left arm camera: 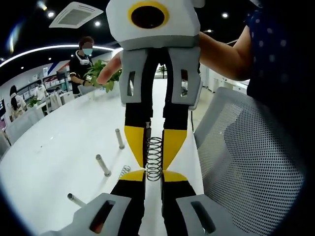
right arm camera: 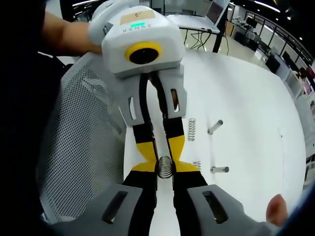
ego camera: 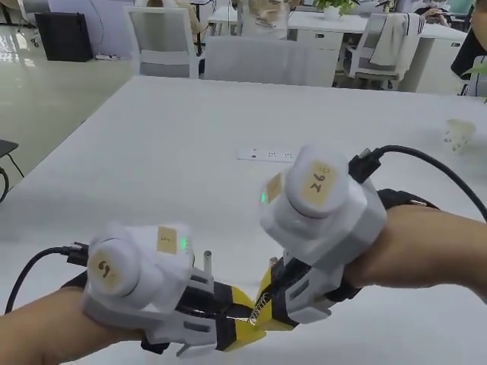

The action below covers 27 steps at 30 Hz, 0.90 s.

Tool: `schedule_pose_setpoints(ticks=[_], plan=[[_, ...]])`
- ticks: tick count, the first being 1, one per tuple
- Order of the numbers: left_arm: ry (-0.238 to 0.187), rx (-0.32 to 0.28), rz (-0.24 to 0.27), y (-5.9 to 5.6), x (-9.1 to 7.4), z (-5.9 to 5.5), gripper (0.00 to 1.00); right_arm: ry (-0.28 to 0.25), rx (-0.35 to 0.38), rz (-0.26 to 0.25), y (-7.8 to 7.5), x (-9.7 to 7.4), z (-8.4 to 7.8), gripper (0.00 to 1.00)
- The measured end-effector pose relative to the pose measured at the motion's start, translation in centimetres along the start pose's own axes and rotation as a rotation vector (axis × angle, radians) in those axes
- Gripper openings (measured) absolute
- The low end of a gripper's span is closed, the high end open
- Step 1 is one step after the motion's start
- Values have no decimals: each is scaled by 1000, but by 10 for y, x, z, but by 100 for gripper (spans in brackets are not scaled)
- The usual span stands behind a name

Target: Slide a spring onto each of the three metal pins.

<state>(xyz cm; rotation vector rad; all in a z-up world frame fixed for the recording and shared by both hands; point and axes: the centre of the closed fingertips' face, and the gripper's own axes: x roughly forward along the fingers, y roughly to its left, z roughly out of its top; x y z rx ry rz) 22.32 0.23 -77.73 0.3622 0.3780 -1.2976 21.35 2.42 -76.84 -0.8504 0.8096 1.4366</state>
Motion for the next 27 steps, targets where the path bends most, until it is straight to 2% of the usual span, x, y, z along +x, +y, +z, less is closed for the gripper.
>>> schedule_pose_setpoints(ticks=[5, 15, 23, 27], plan=[[8, -19, 9, 3, -2, -6, 10, 5, 8, -8, -4, -2, -3, 9], [8, -86, 35, 11, -13, -12, 26, 13, 31, -30, -12, -13, -14, 9], [-6, -128, 90, 24, -33, -17, 32, 22, 48, -50, -17, -21, -23, 9], [2, -150, 122, 27, -41, -26, 38, 33, 54, -55, -18, -23, -29, 9]])
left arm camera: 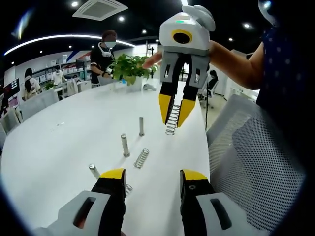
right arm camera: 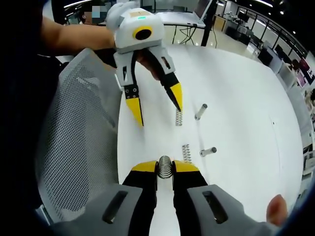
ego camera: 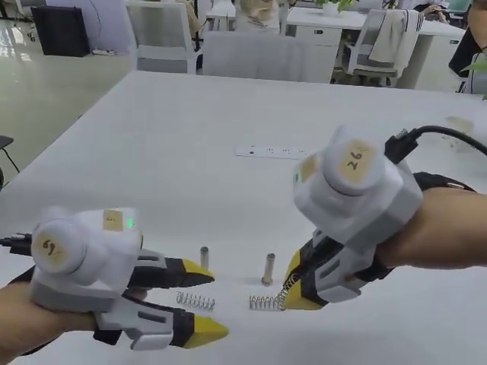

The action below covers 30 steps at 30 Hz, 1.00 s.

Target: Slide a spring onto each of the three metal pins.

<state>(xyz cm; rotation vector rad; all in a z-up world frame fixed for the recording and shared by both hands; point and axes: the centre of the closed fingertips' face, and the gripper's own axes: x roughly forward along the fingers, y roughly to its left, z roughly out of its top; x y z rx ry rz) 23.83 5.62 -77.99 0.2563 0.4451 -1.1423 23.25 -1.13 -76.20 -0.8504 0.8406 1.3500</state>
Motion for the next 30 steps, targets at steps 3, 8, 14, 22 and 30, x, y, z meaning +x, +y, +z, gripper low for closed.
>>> schedule_pose_setpoints(ticks=[3, 8, 14, 22, 30], plan=[[-5, -10, 16, 2, -6, -4, 38, 1, 7, -3, -2, -3, -3, 9], [-14, -31, 48, 6, -12, -7, 43, 10, 21, -15, -7, -9, -10, 9], [-35, -64, 88, 13, -21, -10, 46, 20, 41, -35, -13, -20, -21, 9], [-50, -96, 121, 13, -29, -14, 53, 38, 75, -64, -26, -34, -38, 9], [-54, -115, 135, 11, -32, -19, 60, 52, 104, -97, -40, -50, -50, 9]])
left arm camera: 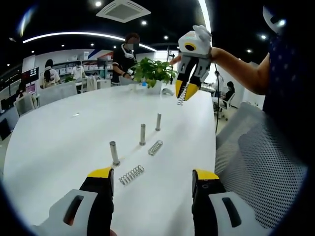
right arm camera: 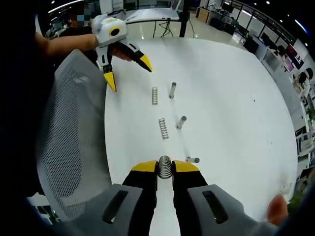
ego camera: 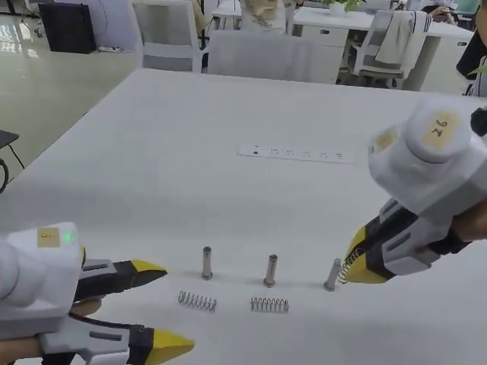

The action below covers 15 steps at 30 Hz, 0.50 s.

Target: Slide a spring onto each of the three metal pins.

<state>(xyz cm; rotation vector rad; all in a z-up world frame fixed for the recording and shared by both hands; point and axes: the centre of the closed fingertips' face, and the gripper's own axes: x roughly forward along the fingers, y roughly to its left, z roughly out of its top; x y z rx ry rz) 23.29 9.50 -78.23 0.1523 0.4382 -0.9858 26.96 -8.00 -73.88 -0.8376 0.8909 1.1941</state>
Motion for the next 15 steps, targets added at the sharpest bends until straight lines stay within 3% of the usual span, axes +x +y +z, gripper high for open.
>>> schedule_pose_setpoints(ticks=[8, 15], plan=[[-6, -8, 3, -3, 1, 0, 68, 44, 4, -39, -18, -6, -12, 9], [-9, -1, 2, -7, 3, 1, 71, 68, -10, -44, -30, -2, -11, 9]])
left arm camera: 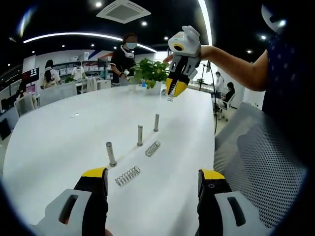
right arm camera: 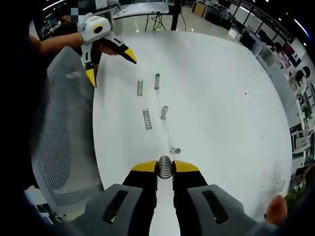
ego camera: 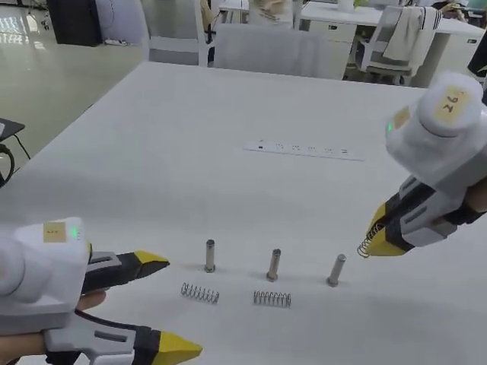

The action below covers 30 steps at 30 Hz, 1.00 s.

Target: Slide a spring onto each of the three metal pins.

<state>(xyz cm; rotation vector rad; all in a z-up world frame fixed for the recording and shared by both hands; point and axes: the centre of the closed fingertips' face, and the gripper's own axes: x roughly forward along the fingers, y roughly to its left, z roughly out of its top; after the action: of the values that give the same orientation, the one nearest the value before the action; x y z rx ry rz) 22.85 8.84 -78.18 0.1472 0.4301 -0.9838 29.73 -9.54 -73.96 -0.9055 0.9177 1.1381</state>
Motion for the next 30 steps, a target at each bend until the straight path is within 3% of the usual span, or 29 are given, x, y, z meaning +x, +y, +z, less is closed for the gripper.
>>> schedule_pose_setpoints(ticks=[8, 19, 30], plan=[[-5, 0, 0, -1, 1, 1, 73, 35, -39, -4, -13, 18, 4, 9], [-3, -1, -1, -1, 2, 0, 75, 61, -51, 32, -19, 39, 1, 9], [3, -2, -3, -2, 3, -3, 75, 81, -64, 44, -23, 49, -4, 9]])
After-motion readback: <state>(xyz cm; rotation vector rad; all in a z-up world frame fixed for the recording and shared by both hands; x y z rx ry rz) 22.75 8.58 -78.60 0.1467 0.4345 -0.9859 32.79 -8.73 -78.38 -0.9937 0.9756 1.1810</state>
